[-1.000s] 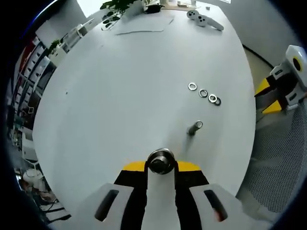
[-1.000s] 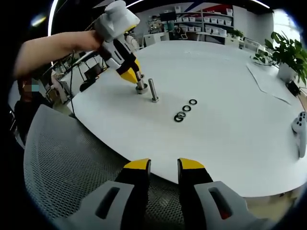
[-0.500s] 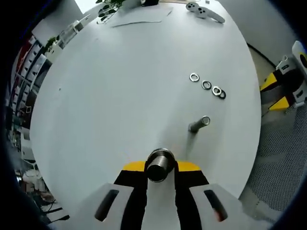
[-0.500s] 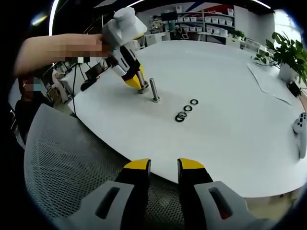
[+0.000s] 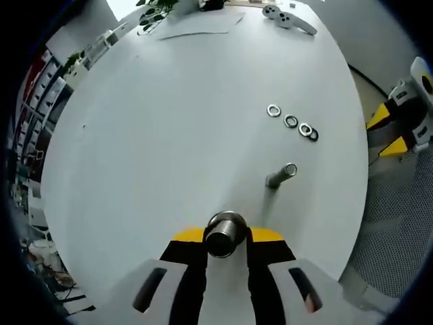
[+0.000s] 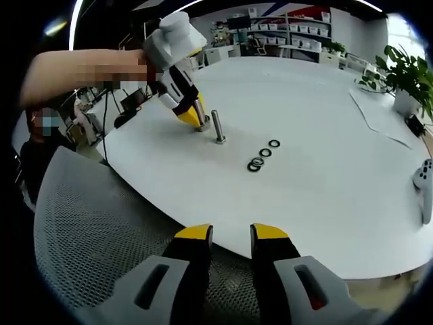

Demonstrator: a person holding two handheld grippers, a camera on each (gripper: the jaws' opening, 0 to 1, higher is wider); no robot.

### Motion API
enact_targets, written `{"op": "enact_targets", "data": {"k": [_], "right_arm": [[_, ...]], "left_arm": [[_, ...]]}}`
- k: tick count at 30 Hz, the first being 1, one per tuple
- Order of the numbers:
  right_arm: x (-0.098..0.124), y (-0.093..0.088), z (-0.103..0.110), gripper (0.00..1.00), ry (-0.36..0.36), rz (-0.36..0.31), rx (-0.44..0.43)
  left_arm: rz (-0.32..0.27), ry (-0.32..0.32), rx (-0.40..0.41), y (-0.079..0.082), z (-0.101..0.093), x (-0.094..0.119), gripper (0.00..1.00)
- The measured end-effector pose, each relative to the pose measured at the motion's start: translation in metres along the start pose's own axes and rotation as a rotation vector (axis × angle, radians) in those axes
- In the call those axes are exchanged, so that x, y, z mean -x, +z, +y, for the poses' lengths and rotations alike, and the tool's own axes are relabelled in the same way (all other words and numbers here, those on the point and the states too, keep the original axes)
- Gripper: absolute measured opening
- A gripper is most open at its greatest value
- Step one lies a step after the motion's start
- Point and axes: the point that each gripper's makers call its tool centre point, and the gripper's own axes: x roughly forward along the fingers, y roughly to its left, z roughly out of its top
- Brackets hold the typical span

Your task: Place the washer onto the threaded stud by aligning its center hole with the stud, sliding it down to the base, and recovering from edge contact or off-axis alignment until the washer reaches the visible bottom stop.

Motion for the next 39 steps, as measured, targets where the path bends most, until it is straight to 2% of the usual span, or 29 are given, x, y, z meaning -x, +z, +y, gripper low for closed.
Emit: {"op": "enact_targets", "data": {"k": [2, 12, 15, 18, 21, 27, 32, 36, 39], "right_arm": [[0.0, 0.0, 0.0, 0.25, -0.001, 0.001, -0.001], [0.0, 0.0, 0.0, 0.25, -0.005, 0.001, -0.002], [0.0, 0.0, -0.001, 0.26, -0.011, 0.0, -0.003], [0.001, 0.001, -0.002, 0.26, -0.017, -0.005, -0.004], [0.001, 0.0, -0.002, 0.26, -0.016, -0.002, -0.003], [0.001, 0.0, -0.002, 0.26, -0.016, -0.004, -0.003], [0.001, -0.001, -0.001, 0.26, -0.013, 0.001, -0.002], [0.0, -0.002, 0.0, 0.26, -0.007, 0.009, 0.0], [0.0, -0.002, 0.0, 0.26, -0.006, 0.007, 0.001]], "left_arm": [[-0.016, 0.019, -0.015, 0.0, 0.002, 0.002, 0.21], [-0.055, 0.028, 0.053, -0.014, 0.0, 0.016, 0.19], [-0.09, 0.04, 0.079, -0.016, -0.001, 0.025, 0.18], [-0.177, 0.033, 0.154, -0.011, -0.004, 0.035, 0.16], [-0.185, 0.042, 0.155, -0.015, -0.008, 0.044, 0.16], [-0.283, 0.071, 0.219, -0.018, -0.017, 0.07, 0.16], [-0.382, 0.073, 0.336, -0.033, -0.03, 0.092, 0.17], [-0.419, 0.11, 0.399, -0.051, -0.034, 0.106, 0.18], [-0.443, 0.114, 0.457, -0.069, -0.04, 0.115, 0.18]]}}
